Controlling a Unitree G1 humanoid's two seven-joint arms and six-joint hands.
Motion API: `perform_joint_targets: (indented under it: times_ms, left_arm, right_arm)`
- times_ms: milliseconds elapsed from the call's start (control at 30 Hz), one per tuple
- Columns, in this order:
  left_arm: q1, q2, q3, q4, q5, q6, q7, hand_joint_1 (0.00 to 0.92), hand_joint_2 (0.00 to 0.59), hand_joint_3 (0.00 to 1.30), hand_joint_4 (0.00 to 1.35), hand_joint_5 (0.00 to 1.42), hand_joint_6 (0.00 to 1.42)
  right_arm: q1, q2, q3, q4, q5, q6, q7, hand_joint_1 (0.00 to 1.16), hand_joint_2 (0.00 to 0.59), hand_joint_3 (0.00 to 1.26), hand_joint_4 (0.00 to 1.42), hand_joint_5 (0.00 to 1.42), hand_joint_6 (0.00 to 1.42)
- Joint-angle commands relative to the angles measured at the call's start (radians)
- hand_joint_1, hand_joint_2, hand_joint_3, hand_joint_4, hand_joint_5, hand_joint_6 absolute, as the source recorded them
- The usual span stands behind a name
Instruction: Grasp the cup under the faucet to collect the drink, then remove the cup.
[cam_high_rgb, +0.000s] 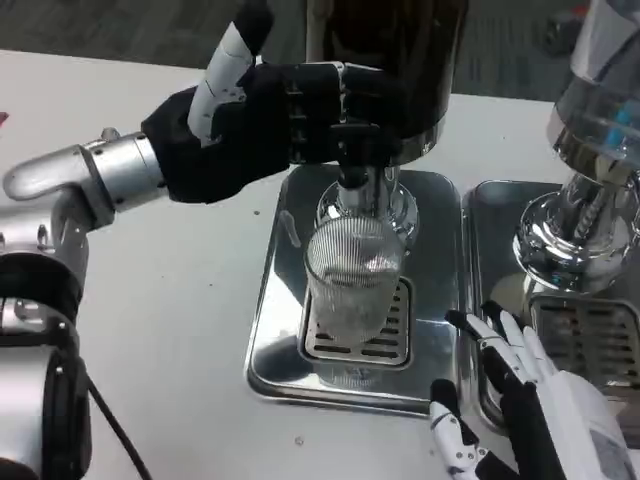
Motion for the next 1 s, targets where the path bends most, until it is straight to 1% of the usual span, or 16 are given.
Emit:
perform_joint_targets:
  times_ms: [33, 200, 300, 500, 600, 700, 767, 900, 1000]
  left_arm:
    - [0.046, -0.011, -0.031, 0.004, 0.046, -0.046, 0.029, 0.000, 0.009, 0.35, 0.27, 0.31, 0.20]
    - [0.073, -0.015, -0.055, -0.013, 0.064, -0.148, 0.066, 0.000, 0.005, 0.34, 0.25, 0.28, 0.18]
    - [0.093, -0.023, -0.086, -0.022, 0.090, -0.212, 0.094, 0.000, 0.004, 0.33, 0.24, 0.27, 0.16]
    - [0.115, -0.030, -0.130, -0.018, 0.113, -0.264, 0.122, 0.000, 0.004, 0.31, 0.21, 0.25, 0.14]
    - [0.131, -0.030, -0.158, -0.014, 0.128, -0.288, 0.136, 0.000, 0.004, 0.30, 0.20, 0.23, 0.14]
    - [0.147, -0.032, -0.185, -0.014, 0.139, -0.312, 0.150, 0.000, 0.003, 0.29, 0.19, 0.20, 0.10]
    - [0.163, -0.033, -0.207, -0.019, 0.149, -0.341, 0.161, 0.000, 0.003, 0.29, 0.18, 0.18, 0.10]
    - [0.179, -0.033, -0.232, -0.026, 0.150, -0.383, 0.176, 0.000, 0.004, 0.28, 0.18, 0.17, 0.09]
    - [0.187, -0.033, -0.244, -0.029, 0.146, -0.406, 0.184, 0.000, 0.019, 0.28, 0.18, 0.15, 0.09]
  right_arm:
    - [0.011, 0.004, 0.000, -0.007, 0.013, 0.013, -0.008, 0.35, 0.526, 0.17, 0.03, 0.01, 0.05]
    - [0.015, -0.002, -0.001, -0.011, 0.020, 0.017, 0.002, 0.35, 0.526, 0.17, 0.03, 0.01, 0.06]
    - [0.013, -0.009, -0.006, -0.017, 0.026, 0.021, 0.011, 0.35, 0.526, 0.17, 0.03, 0.01, 0.06]
    - [0.015, -0.017, -0.011, -0.029, 0.035, 0.026, 0.022, 0.35, 0.526, 0.17, 0.03, 0.01, 0.06]
    - [0.022, -0.018, -0.012, -0.036, 0.035, 0.029, 0.023, 0.35, 0.526, 0.17, 0.03, 0.01, 0.06]
    - [0.031, -0.019, -0.015, -0.042, 0.037, 0.029, 0.024, 0.35, 0.526, 0.17, 0.03, 0.01, 0.06]
    - [0.032, -0.020, -0.016, -0.045, 0.039, 0.029, 0.026, 0.35, 0.526, 0.17, 0.03, 0.01, 0.06]
    - [0.031, -0.021, -0.018, -0.045, 0.044, 0.031, 0.030, 0.35, 0.526, 0.17, 0.03, 0.01, 0.06]
    - [0.026, -0.023, -0.022, -0.043, 0.049, 0.031, 0.035, 0.35, 0.526, 0.17, 0.03, 0.01, 0.06]
